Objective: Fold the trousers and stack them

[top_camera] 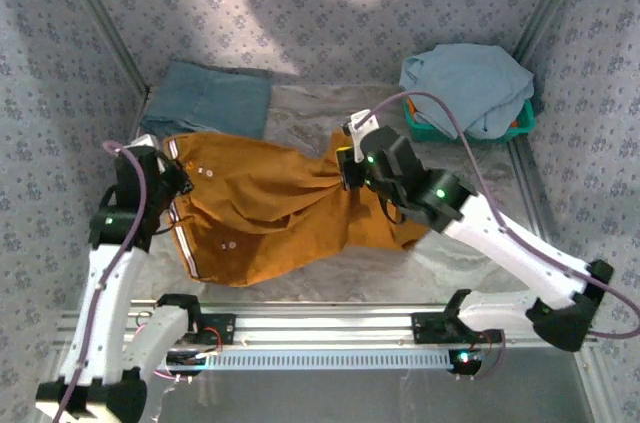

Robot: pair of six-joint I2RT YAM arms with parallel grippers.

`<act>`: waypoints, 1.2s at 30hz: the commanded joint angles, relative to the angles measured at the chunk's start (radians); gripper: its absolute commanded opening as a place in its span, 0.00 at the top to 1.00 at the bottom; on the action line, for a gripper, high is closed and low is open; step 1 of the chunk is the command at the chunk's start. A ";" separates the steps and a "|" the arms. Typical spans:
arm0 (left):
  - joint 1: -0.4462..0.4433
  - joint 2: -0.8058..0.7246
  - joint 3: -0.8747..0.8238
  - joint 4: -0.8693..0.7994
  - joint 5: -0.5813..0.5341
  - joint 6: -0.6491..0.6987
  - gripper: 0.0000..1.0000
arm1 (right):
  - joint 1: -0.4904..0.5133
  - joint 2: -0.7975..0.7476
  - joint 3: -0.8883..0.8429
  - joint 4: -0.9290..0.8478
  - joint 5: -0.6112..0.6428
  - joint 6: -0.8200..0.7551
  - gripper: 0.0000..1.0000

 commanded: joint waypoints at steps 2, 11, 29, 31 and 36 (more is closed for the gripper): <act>0.052 0.156 -0.067 0.139 0.025 -0.053 1.00 | -0.164 0.087 -0.067 0.073 -0.222 0.172 0.84; 0.014 0.351 0.029 0.139 -0.011 -0.065 0.00 | -0.303 0.193 0.015 -0.071 -0.258 0.161 0.23; -0.845 0.068 -0.262 -0.220 -0.231 -0.379 0.28 | -0.302 -0.159 -0.394 -0.374 -0.312 0.298 0.32; -0.955 0.106 -0.291 -0.189 -0.246 -0.440 0.28 | -0.295 -0.178 -0.435 -0.389 -0.307 0.325 0.33; -1.093 0.195 -0.366 -0.044 -0.281 -0.505 0.27 | -0.285 -0.197 -0.557 -0.341 -0.357 0.384 0.35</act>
